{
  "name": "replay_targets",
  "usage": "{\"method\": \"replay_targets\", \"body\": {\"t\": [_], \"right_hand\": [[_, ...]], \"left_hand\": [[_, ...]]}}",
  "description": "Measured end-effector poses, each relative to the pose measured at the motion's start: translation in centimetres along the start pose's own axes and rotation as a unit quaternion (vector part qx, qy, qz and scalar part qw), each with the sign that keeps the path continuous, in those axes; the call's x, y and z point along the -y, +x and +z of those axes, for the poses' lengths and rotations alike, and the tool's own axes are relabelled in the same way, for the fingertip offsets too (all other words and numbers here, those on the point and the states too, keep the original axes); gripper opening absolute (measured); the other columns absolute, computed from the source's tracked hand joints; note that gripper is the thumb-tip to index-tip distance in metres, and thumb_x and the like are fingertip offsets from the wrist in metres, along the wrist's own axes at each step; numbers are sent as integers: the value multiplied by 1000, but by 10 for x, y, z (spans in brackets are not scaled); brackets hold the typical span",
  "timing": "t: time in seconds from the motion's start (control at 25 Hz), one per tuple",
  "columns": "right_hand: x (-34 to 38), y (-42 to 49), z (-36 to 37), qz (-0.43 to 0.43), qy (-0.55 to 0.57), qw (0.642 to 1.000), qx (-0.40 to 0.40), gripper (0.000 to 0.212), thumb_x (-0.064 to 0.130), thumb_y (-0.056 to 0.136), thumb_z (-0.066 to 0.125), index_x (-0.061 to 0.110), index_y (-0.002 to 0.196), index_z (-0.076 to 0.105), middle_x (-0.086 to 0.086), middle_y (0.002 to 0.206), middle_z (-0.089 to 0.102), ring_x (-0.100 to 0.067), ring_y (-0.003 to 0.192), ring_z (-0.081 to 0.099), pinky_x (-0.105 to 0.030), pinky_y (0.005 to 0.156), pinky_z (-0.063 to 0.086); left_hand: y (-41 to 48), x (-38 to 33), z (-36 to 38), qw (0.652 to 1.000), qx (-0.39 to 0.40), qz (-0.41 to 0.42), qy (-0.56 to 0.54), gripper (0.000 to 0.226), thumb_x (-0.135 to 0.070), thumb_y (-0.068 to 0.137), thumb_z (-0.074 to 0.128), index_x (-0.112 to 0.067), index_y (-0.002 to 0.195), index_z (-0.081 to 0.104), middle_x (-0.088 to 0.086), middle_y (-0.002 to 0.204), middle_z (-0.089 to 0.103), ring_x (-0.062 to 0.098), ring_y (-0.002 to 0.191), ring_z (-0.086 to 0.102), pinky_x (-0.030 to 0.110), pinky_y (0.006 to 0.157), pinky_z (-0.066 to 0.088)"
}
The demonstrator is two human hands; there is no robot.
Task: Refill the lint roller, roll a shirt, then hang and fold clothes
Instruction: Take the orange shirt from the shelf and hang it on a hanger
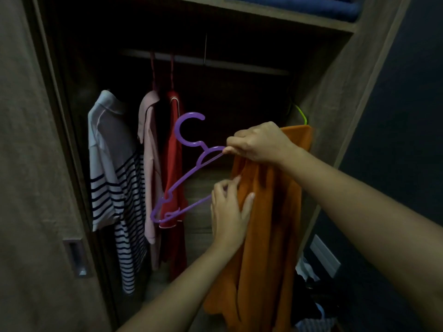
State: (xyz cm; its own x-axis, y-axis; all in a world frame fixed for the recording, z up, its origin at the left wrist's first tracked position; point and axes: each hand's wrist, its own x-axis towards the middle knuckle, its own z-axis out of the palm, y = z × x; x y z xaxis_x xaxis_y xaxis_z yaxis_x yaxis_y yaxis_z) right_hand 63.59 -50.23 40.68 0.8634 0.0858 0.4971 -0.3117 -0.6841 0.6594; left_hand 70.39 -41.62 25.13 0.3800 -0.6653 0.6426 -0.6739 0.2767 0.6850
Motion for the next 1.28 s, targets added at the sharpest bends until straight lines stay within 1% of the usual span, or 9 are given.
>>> {"method": "replay_targets", "body": {"t": [0.12,0.24,0.36,0.48,0.6,0.72,0.96,1.16,1.28], "right_hand": [[-2,-4,2,16,-5,1000,-3,34,38,92,38,17,79,63,-1,62,63,-17,43,58,-15,42,15],[-8,-8,5,26,-11,999,-19,35,39,93,37,18,78,61,-1,64,64,-19,46,60,-18,43,22],[-14,-7,2,28,1,999,-28,36,40,94,37,17,78,60,-2,66,64,-22,49,62,-19,42,26],[-13,-3,0,20,-1,999,-45,36,39,94,37,18,78,61,-2,67,65,-22,49,62,-19,41,28],[-13,3,-4,22,2,998,-59,35,39,94,37,18,80,62,-2,68,66,-22,52,63,-19,41,29],[-15,5,-6,-4,-5,998,-55,35,38,93,37,17,80,62,-2,68,66,-21,51,62,-19,43,27],[-35,-12,-9,27,-1,998,-64,37,39,93,39,15,83,65,-5,74,69,-26,58,66,-26,41,43],[-46,-44,4,2,22,1000,-8,56,48,97,21,14,84,63,-9,73,67,-30,53,64,-31,39,45],[-48,-64,13,14,24,1000,2,64,49,98,12,14,81,63,-8,70,67,-29,50,63,-28,37,43]], "left_hand": [[5,-13,7,998,-20,-15,-62,14,-28,93,52,-20,102,59,-5,103,47,12,101,44,29,86,39],[2,-16,11,993,8,-14,-116,1,-28,95,46,-28,94,46,-9,88,56,12,87,51,31,79,40],[0,-11,12,990,47,-30,-127,23,-34,90,52,-28,110,41,-12,73,51,12,78,55,41,83,46],[3,-9,17,992,-2,-60,-110,45,-31,89,56,-17,130,40,-12,73,45,13,75,53,43,83,47],[6,-9,18,986,-65,-97,-121,43,-28,89,58,-15,127,45,-11,69,47,19,70,56,46,76,48],[7,-9,16,991,-64,-106,-50,24,-36,89,58,-17,104,58,-5,85,50,24,94,54,50,90,43],[-22,62,-7,983,60,-33,167,57,-70,78,42,-24,100,67,-8,112,57,20,102,48,38,81,34],[-37,131,-50,984,100,51,135,43,-52,89,43,-16,102,62,-3,97,66,13,88,55,28,82,41],[-38,140,-71,987,59,112,102,36,-41,94,43,-12,90,63,-2,80,61,3,76,46,22,73,42]]}}
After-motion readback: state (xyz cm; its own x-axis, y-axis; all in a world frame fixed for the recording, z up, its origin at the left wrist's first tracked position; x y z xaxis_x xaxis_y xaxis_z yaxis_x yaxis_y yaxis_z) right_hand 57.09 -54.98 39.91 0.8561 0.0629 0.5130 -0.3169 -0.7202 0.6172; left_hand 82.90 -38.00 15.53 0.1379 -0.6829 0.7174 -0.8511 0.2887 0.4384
